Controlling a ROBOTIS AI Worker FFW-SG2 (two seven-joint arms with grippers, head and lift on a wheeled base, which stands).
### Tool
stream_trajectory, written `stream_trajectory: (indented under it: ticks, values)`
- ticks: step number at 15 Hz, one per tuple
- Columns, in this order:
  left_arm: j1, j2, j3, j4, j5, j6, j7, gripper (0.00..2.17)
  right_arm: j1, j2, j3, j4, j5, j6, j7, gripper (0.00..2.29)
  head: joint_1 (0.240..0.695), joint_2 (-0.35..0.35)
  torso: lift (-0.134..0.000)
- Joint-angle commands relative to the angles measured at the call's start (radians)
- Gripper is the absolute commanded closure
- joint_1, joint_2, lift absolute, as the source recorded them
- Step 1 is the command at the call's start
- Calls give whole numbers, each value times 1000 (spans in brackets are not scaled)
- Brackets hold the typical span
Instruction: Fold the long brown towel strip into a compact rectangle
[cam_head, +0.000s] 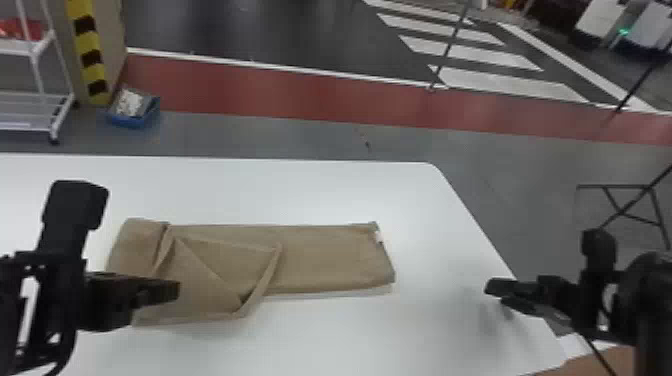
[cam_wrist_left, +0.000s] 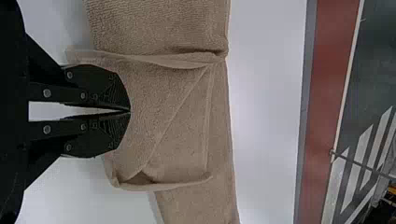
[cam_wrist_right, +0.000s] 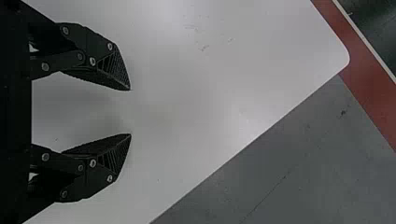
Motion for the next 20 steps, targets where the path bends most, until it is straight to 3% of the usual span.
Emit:
stream_trajectory:
  ticks: [1,4,12,18,20]
  values:
    - [-16,3,5,63,-2,-60,14,596,1,-7,-2,9,-1,-8,0,630,695,-350,-124]
    - [-25,3,4,101,-33,-100,21,596,-6,-8,-1,12,2,-8,0,630,695,-350,-124]
    - [-14,10,19,91,-33,-134,44,596,-26,-4,16,29,21,-11,-2,630,695,-350,-124]
    - [-20,19,-1,118,-76,-128,-17,620,-26,-2,15,29,19,-11,-2,630,695,-350,-124]
    - [-22,18,5,121,-74,-131,1,1470,-26,-2,15,35,18,-11,0,630,695,-350,-124]
